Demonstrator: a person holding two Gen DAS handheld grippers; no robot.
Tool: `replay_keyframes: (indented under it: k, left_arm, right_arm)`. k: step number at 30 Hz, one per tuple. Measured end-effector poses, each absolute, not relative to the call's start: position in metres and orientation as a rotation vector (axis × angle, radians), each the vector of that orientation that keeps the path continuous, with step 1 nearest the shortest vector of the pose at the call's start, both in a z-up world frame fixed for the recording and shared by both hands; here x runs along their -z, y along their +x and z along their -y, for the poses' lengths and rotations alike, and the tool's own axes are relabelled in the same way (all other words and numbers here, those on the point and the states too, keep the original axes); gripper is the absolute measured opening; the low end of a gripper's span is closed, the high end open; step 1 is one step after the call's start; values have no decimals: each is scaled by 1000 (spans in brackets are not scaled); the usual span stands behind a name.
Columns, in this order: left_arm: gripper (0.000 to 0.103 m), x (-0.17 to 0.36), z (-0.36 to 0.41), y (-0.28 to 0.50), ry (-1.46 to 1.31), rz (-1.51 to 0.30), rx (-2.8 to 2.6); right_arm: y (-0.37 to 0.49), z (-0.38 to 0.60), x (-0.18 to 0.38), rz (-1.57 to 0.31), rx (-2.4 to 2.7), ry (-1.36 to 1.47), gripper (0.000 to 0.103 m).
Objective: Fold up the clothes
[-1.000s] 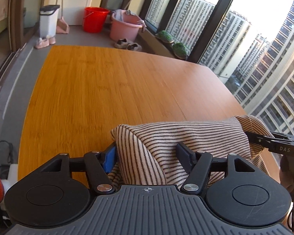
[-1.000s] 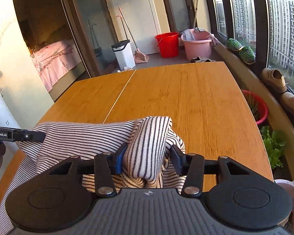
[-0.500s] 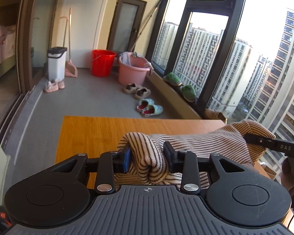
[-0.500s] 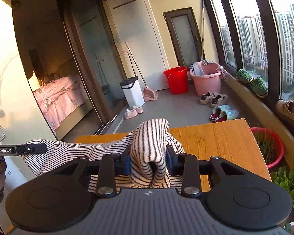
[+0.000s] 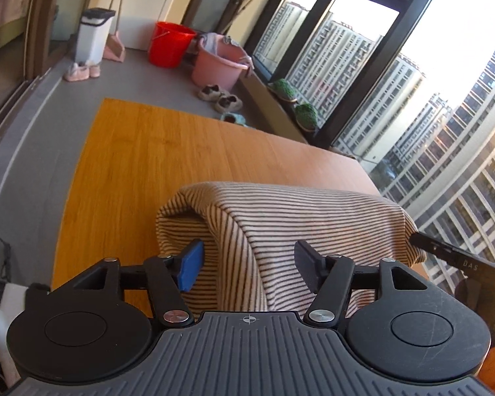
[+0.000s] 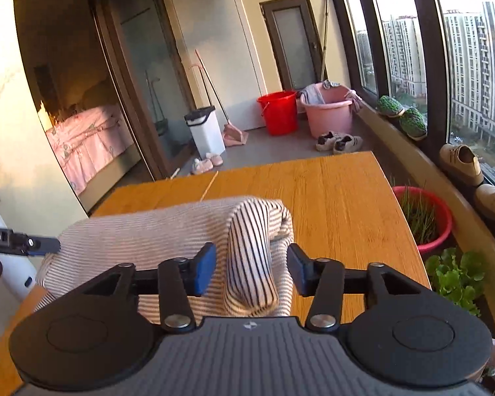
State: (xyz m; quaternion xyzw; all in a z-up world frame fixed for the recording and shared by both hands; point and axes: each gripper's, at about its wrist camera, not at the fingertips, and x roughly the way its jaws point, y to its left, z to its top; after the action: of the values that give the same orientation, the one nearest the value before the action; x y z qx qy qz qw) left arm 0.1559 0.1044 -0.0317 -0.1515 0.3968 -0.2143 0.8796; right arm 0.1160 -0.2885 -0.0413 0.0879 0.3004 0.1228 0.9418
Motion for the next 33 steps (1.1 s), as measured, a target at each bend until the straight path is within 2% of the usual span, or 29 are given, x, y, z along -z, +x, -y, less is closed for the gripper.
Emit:
replay_keyframes:
  k: [2,3,4,5,6,7,8,9,14,20,24,29,31,33]
  left_arm:
    - [71,43,-96,161,-318,-866,446]
    - [61,48,-92,163,-319,-886,445]
    - [46,50,-90,165,-311,-891,445]
    - [44,50,-87,167,-302,-894,445]
    - [35,45,-87,166,-290,-881,446]
    - [26,38,-86,164,-277,-864,448]
    - [26,29,-87,158,-270,-843,459]
    - [26,20,-89,151,-265,-822,472]
    - [26,-10,-93,115,-238,-753,523]
    - [27,29,-90,91,-227,-881,514]
    - [35,39,-96,92,-247,-900,461]
    - [42,-8,-104,87,-195,-715,420]
    - [56,-19,-100,88,-224,-668,450]
    - [63,-15,-87,92,-247,-672,489]
  right_arm:
    - [119,285,40,-603,-250,180,57]
    - [121,283,40,-598,-250,180,57]
    - [122,281,39,-592,-250,180,57]
    - [124,279,39,-587,-250,180,45]
    - [125,277,38,-582,-250,180,27]
    - [127,275,38,-577,-250,180,26]
    - [128,273,37,-572,-250,180,20]
    - [130,271,36,-567,-251,181,18]
    - [96,276,4,-507,-310,199,17]
    - [68,292,33,-605,-299,253,18]
    - [63,294,49,-616,-264,249,23]
    - [55,290,18,-493,-201,131,24]
    - [50,287,1,-425,-216,119,26]
    - [51,277,-10,-390,-274,155,34]
